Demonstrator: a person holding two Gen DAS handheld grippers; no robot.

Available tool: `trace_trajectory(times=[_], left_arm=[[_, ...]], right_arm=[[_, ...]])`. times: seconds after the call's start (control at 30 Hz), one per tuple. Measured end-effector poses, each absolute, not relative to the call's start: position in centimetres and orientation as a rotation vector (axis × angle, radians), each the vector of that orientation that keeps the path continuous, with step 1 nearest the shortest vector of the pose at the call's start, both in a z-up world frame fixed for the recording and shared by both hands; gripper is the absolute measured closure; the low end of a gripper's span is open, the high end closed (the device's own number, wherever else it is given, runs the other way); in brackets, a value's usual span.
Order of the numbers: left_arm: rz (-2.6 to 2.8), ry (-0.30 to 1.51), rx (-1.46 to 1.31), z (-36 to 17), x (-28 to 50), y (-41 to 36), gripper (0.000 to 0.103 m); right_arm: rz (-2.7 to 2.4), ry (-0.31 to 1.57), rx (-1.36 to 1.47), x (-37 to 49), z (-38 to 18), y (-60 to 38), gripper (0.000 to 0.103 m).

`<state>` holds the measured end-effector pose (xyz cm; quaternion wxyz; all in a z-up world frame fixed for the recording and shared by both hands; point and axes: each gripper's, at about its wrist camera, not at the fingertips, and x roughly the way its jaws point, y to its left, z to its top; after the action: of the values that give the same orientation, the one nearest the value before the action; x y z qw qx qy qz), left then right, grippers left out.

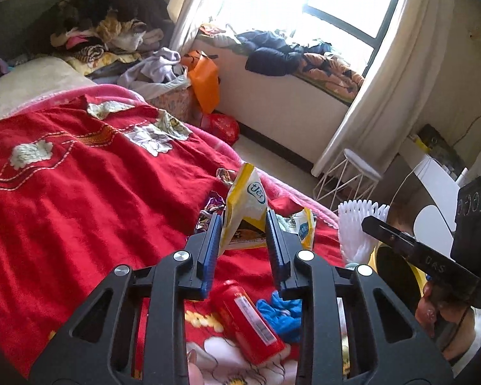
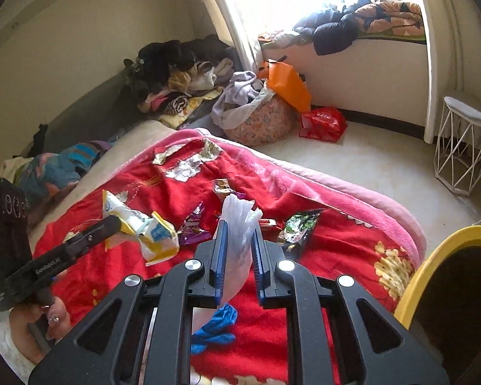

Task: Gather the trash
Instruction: 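Grasp the yellow chip bag with the left tool while the right tool grasps the white plastic bag, then carry the chip bag and white bag over the yellow bin with both tools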

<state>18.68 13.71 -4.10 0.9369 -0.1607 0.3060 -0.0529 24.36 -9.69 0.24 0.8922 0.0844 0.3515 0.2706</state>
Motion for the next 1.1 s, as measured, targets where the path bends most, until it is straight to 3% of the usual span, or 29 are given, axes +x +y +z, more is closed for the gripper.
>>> trace_trajectory(times=[1.1], left_arm=[[-0.139,0.563,-0.240,-0.6,12.1,9.3,0.081]], right_arm=[[0.489,0.640,0.174,17.9,3.3,-16.8,0.089]])
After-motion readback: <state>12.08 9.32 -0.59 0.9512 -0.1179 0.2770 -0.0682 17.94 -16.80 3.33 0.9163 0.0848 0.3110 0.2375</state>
